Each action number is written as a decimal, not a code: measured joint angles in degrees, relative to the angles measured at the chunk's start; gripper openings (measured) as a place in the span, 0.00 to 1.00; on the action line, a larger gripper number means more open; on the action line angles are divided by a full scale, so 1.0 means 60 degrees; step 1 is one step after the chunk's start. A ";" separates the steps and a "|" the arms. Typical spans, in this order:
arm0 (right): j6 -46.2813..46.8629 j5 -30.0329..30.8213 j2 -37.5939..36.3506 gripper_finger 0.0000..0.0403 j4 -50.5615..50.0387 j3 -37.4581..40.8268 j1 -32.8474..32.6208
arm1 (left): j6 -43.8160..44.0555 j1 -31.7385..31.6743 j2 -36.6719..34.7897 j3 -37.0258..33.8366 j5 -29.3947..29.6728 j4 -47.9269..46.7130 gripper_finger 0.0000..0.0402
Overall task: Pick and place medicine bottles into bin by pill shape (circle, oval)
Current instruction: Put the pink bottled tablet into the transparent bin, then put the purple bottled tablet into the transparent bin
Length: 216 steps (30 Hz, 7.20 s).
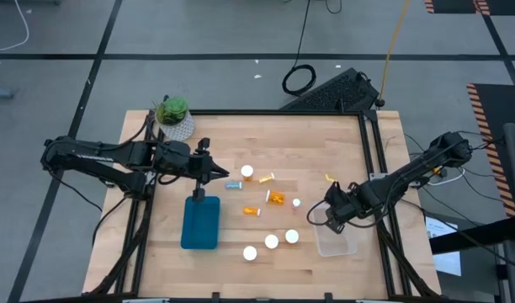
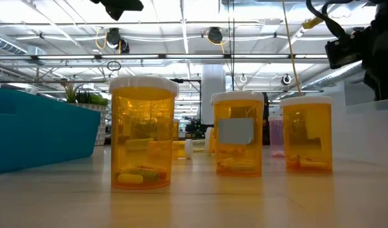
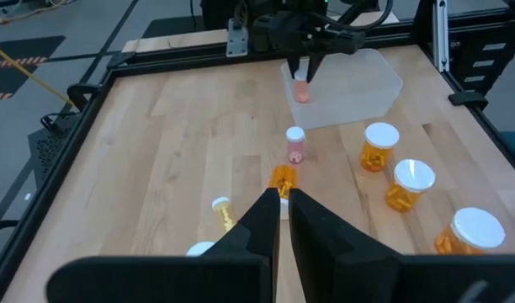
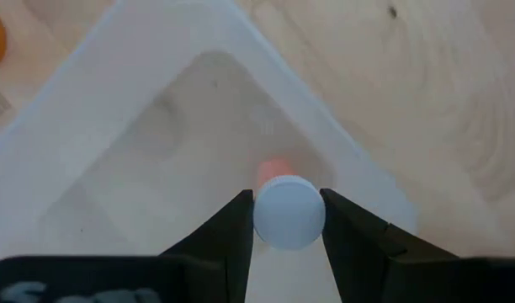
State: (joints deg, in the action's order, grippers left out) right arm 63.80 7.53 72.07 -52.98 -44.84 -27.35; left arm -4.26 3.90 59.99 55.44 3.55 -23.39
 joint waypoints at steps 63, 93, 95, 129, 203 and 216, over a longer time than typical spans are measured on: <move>-0.7642 0.0815 0.0907 0.52 0.5065 -0.0979 0.2334 | 0.0359 0.0000 0.2142 -0.0004 -0.0015 0.0619 0.08; -0.7837 -0.0069 0.2644 0.54 0.4143 -0.1661 0.2761 | 0.0742 0.0321 0.2131 0.0000 -0.0011 0.0621 0.08; -0.7844 -0.0224 0.2734 0.51 0.4136 -0.1657 0.2758 | 0.0687 0.0319 0.2131 0.0000 -0.0009 0.0628 0.08; -0.6673 -0.0819 0.2867 0.29 0.1201 -0.4386 0.1577 | 0.0326 0.0306 0.2127 0.0000 0.0000 0.0214 0.08; 0.0756 0.0829 0.1452 0.29 0.0344 -0.0724 -0.2413 | -0.0938 0.0076 0.2127 0.0000 -0.0034 0.1300 0.08; 0.0491 0.0951 0.1383 0.29 0.0770 -0.0455 -0.2306 | -0.0947 0.0076 0.2127 0.0000 -0.0087 0.1303 0.08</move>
State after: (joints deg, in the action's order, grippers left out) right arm 66.74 13.24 80.37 -48.35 -47.57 -41.19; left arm -9.94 4.36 72.75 55.44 3.03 -15.57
